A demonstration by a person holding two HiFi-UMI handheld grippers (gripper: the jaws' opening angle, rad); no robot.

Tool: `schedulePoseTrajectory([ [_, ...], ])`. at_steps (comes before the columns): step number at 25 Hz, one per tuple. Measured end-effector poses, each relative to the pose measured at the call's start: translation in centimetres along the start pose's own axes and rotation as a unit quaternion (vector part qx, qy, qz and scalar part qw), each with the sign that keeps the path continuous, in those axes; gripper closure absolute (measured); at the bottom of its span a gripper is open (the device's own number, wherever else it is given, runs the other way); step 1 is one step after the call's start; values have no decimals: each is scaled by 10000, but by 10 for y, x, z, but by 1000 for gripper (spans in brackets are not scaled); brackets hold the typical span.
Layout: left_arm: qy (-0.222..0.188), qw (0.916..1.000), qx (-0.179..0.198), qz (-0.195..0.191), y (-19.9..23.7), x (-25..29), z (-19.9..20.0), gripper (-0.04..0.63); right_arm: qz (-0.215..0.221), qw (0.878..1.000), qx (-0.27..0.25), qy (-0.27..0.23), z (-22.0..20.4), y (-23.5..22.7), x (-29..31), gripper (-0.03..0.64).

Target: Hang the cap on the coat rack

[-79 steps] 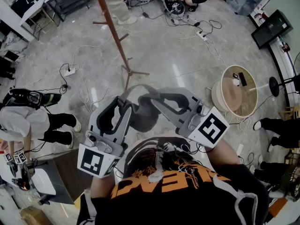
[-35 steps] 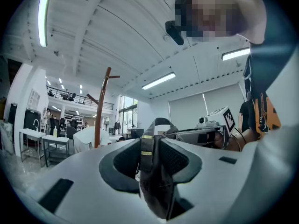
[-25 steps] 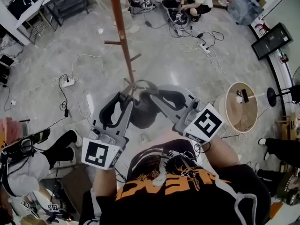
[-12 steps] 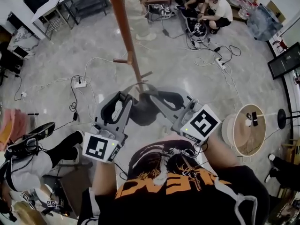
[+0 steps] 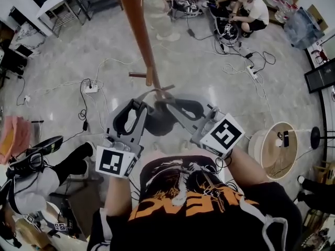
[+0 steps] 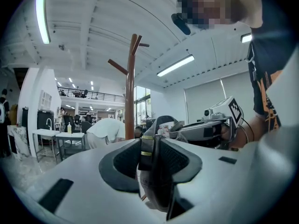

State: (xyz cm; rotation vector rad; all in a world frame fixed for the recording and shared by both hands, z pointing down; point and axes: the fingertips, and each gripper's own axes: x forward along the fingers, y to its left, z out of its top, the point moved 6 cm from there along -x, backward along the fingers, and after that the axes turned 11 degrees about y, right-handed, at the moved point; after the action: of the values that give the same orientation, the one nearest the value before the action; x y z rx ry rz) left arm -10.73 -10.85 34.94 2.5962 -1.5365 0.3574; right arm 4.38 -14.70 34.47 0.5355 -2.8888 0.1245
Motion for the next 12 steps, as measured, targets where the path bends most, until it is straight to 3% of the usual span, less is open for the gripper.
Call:
schedulePoseTrajectory([
  [7, 83, 9996, 75, -278, 41, 20, -8, 449, -337, 9992, 143, 170, -1, -13, 40, 583],
  [12, -117, 9993, 168, -305, 56, 29, -16, 449, -533, 9983, 171, 180, -9, -21, 52, 583],
])
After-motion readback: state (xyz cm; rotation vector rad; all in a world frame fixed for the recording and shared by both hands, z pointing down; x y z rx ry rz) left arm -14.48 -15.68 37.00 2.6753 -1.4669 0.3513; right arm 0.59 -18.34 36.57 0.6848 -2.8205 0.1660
